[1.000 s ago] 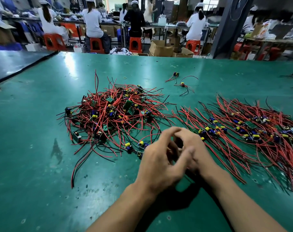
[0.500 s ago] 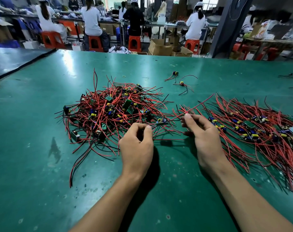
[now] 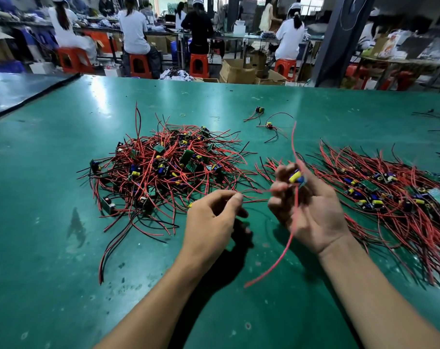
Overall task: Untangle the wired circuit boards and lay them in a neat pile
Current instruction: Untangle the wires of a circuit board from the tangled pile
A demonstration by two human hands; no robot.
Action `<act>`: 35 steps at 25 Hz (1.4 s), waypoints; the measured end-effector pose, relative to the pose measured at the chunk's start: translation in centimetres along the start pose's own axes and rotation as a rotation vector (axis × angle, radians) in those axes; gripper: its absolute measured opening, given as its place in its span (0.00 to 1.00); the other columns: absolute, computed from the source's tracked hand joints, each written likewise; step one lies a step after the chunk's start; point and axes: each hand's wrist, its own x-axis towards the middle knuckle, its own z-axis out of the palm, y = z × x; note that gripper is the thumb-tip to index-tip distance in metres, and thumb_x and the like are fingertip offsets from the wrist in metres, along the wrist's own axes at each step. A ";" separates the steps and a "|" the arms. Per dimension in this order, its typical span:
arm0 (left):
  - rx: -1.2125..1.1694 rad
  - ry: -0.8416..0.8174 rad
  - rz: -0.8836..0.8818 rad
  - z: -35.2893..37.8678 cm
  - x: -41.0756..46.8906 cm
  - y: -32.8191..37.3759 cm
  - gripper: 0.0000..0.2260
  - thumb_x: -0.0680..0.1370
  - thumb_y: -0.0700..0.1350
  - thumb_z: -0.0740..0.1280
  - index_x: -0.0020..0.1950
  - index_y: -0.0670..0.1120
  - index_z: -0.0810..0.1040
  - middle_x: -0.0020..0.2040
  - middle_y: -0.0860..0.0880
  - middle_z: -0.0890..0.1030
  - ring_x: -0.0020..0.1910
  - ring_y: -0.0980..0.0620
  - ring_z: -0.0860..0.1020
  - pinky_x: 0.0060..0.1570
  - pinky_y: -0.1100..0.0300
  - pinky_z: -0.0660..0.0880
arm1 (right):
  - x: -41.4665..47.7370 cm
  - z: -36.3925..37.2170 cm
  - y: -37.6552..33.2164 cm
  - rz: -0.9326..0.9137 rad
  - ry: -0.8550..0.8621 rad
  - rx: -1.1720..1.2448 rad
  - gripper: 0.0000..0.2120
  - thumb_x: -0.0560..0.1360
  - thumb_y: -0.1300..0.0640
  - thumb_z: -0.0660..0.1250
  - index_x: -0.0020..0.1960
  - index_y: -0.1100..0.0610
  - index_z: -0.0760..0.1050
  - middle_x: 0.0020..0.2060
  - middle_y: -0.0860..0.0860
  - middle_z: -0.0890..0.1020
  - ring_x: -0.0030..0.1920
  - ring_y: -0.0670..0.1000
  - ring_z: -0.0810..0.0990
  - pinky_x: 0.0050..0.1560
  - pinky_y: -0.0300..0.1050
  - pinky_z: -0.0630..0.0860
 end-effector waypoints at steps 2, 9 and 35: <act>-0.242 -0.148 -0.186 -0.1 -0.3 0.8 0.13 0.79 0.49 0.67 0.45 0.39 0.81 0.36 0.41 0.83 0.26 0.46 0.80 0.28 0.58 0.77 | 0.2 0.0 0.7 0.008 0.026 -0.245 0.09 0.70 0.48 0.69 0.41 0.54 0.82 0.37 0.47 0.81 0.30 0.44 0.77 0.31 0.36 0.72; -0.436 -0.386 -0.350 -0.5 0.0 1.3 0.16 0.68 0.56 0.73 0.47 0.45 0.85 0.46 0.39 0.85 0.33 0.46 0.83 0.32 0.60 0.77 | 0.8 -0.8 2.5 -0.022 0.043 -0.435 0.08 0.64 0.50 0.78 0.39 0.53 0.83 0.37 0.53 0.83 0.35 0.49 0.82 0.36 0.42 0.81; -0.087 0.029 0.101 -0.1 -0.4 0.4 0.18 0.71 0.36 0.76 0.36 0.37 0.65 0.39 0.34 0.80 0.37 0.48 0.76 0.39 0.43 0.76 | 0.3 -0.3 2.9 0.041 0.026 -0.675 0.17 0.65 0.44 0.76 0.46 0.56 0.84 0.40 0.52 0.84 0.32 0.47 0.76 0.27 0.39 0.75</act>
